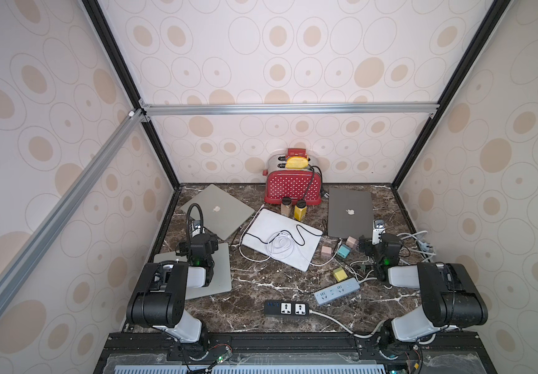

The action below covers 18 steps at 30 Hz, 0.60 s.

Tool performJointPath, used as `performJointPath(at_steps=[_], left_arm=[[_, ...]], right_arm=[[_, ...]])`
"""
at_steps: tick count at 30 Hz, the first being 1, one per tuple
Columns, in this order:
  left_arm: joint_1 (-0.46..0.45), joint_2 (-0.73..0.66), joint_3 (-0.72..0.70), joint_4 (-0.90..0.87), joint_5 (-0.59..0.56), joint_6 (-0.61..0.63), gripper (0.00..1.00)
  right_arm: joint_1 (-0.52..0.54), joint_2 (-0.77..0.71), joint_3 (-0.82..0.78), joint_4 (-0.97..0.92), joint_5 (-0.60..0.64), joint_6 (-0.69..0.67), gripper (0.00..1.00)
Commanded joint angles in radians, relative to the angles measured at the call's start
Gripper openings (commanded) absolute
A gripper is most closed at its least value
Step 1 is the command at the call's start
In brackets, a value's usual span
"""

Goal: Unplug the laptop charger
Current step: Reset both arms

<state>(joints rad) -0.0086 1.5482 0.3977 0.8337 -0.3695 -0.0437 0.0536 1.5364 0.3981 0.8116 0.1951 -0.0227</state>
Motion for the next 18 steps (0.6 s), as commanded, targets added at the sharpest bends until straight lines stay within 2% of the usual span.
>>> performJointPath(at_steps=[1,18], left_arm=[[0.009,-0.005,0.021,0.015,0.077,-0.025,0.99],[0.004,-0.009,0.015,0.024,0.064,-0.021,0.99]], right_arm=[[-0.006,0.002,0.011,0.001,0.015,0.012,1.00],[-0.006,0.000,0.012,-0.002,0.012,0.010,1.00]])
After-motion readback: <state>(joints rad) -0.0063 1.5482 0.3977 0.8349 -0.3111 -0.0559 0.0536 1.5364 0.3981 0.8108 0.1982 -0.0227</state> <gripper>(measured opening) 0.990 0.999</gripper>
